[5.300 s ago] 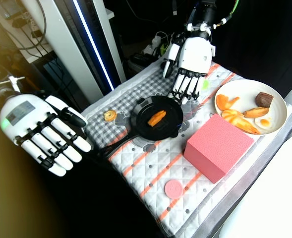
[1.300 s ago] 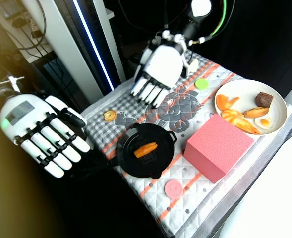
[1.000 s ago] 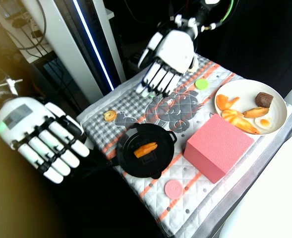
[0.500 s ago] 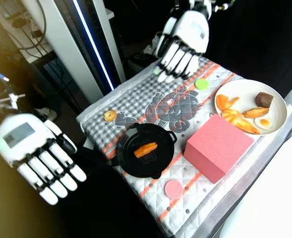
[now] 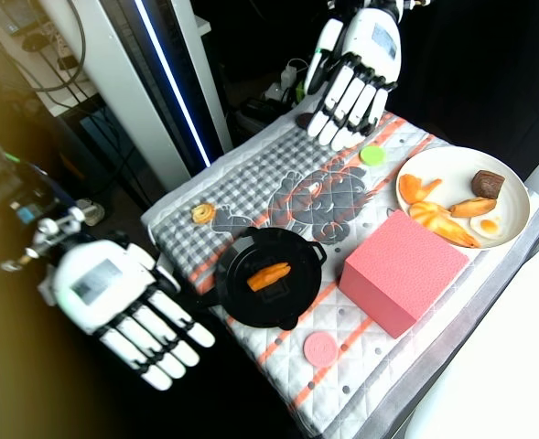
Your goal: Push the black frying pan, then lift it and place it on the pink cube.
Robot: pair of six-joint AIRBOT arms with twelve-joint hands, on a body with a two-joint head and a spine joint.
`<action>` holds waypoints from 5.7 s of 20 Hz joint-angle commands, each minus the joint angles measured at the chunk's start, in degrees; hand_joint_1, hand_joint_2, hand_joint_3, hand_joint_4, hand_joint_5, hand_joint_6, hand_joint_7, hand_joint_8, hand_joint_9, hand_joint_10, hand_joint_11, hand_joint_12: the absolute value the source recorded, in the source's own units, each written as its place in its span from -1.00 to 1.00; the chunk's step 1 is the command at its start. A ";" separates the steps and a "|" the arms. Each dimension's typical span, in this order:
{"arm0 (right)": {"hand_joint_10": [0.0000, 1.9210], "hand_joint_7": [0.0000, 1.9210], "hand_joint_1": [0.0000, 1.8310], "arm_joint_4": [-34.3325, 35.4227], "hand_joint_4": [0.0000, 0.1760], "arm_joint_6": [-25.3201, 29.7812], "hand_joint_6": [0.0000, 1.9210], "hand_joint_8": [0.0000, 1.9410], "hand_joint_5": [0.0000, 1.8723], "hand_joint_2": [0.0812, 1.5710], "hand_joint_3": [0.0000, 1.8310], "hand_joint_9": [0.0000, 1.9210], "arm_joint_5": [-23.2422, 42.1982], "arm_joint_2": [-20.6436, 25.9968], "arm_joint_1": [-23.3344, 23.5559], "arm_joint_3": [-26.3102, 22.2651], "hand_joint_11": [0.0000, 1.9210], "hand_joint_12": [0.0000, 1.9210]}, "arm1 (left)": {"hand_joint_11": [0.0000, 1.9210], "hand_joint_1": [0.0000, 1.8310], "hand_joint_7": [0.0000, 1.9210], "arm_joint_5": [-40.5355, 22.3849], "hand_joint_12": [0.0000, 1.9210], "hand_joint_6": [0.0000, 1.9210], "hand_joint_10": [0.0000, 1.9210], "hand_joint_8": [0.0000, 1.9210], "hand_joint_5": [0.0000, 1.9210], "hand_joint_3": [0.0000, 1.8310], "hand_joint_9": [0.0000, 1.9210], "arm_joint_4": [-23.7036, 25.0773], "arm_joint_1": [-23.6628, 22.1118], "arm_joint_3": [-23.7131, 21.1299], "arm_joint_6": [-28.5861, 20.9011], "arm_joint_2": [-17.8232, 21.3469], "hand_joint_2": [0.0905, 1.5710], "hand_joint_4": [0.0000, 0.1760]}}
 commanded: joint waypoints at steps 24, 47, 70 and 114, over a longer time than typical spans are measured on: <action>1.00 0.58 0.52 6.61 -1.00 -18.59 1.00 1.00 0.37 0.62 -1.00 0.69 -8.03 -8.78 15.71 11.69 0.71 1.00 | -1.00 -0.58 -0.68 -10.27 0.03 -0.99 -0.98 -0.99 -0.62 -1.00 -0.68 -13.89 5.82 -0.86 5.89 1.63 0.85 -1.00; 1.00 0.58 0.48 -1.61 -1.00 0.46 1.00 1.00 0.30 0.71 -1.00 0.71 22.15 -3.59 8.15 0.62 0.72 1.00 | -1.00 -0.42 -0.66 -19.84 0.33 -0.99 -0.99 -1.00 -0.57 -1.00 -0.67 -28.88 15.19 -0.92 12.78 2.05 0.82 -0.98; 1.00 0.57 0.61 -11.72 -1.00 4.51 1.00 1.00 0.26 0.61 -1.00 0.72 24.60 -0.57 16.73 1.29 0.73 1.00 | -1.00 -0.53 -0.61 -21.47 0.27 -0.99 -0.96 -0.99 -0.56 -1.00 -0.58 -30.81 16.46 -0.83 13.32 1.62 0.83 -1.00; 1.00 0.35 0.59 -10.09 -1.00 3.53 1.00 1.00 0.17 0.61 -1.00 0.49 -8.26 -21.65 37.95 29.79 0.54 1.00 | -1.00 -0.57 -0.58 -23.98 0.22 -0.99 -0.99 -1.00 -0.49 -1.00 -0.56 -31.41 17.87 2.48 10.79 -2.41 0.88 -1.00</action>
